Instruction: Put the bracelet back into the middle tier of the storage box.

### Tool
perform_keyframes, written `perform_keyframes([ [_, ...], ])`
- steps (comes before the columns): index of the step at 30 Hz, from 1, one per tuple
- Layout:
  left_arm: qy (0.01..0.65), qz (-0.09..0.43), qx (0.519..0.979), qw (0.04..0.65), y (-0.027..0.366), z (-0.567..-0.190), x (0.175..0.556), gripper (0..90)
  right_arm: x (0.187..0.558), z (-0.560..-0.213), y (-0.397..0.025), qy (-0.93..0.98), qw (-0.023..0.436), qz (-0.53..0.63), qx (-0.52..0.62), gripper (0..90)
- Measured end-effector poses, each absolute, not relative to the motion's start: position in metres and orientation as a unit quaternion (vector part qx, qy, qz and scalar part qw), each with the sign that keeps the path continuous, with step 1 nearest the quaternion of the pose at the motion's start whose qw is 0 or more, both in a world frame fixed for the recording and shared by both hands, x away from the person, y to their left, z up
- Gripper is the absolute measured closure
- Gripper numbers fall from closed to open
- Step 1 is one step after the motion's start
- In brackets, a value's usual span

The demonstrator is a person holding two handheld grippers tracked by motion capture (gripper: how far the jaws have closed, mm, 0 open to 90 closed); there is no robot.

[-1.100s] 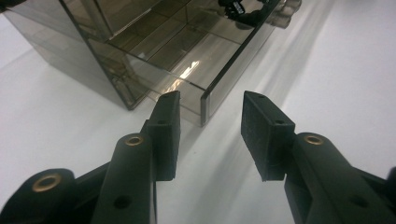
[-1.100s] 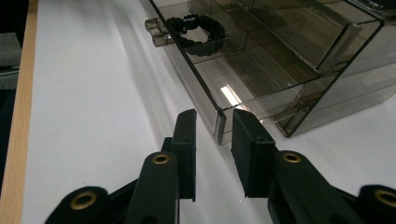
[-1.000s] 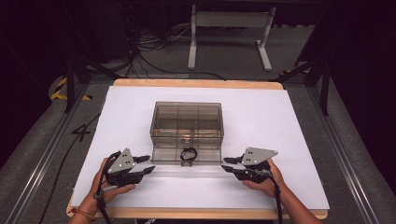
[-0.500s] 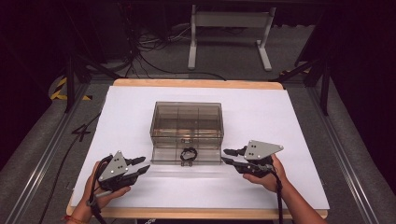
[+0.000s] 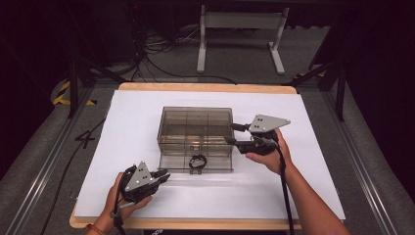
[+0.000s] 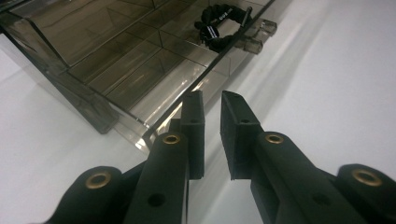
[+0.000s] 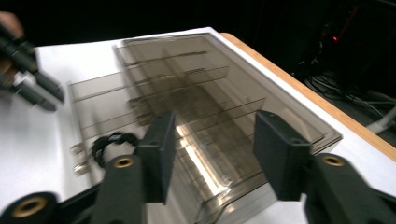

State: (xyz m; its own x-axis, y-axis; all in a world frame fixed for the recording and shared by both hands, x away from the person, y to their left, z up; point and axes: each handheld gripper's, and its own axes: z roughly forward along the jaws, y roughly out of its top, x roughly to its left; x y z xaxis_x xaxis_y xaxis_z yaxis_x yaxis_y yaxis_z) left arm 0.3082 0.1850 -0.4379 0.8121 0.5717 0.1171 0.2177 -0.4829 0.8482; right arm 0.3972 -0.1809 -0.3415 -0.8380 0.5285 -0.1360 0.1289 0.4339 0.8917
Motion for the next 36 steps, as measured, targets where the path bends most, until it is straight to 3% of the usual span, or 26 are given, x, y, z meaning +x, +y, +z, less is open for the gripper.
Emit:
perform_keyframes([
  [8, 0.237, 0.211, 0.834, 0.451, 0.163, -0.444, 0.309, 89.4, 0.412, -0.344, -0.170, 0.825, 0.209, 0.484, 0.204, 49.2],
  [23, 0.214, 0.213, 0.842, 0.447, 0.130, -0.449, 0.316, 89.7, 0.431, -0.359, -0.169, 0.821, 0.176, 0.494, 0.226, 41.1],
  [25, 0.214, 0.214, 0.842, 0.446, 0.131, -0.449, 0.317, 89.7, 0.431, -0.360, -0.170, 0.819, 0.176, 0.498, 0.223, 46.9],
  [29, 0.218, 0.216, 0.842, 0.444, 0.132, -0.449, 0.320, 89.7, 0.430, -0.361, -0.169, 0.821, 0.178, 0.500, 0.210, 69.6],
  [30, 0.218, 0.216, 0.842, 0.444, 0.132, -0.449, 0.320, 89.8, 0.430, -0.361, -0.169, 0.821, 0.178, 0.500, 0.210, 69.6],
  [33, 0.220, 0.221, 0.842, 0.440, 0.133, -0.448, 0.324, 89.7, 0.432, -0.364, -0.167, 0.824, 0.182, 0.494, 0.211, 80.8],
  [36, 0.226, 0.221, 0.841, 0.439, 0.132, -0.449, 0.328, 89.7, 0.434, -0.366, -0.167, 0.826, 0.185, 0.485, 0.218, 82.6],
])
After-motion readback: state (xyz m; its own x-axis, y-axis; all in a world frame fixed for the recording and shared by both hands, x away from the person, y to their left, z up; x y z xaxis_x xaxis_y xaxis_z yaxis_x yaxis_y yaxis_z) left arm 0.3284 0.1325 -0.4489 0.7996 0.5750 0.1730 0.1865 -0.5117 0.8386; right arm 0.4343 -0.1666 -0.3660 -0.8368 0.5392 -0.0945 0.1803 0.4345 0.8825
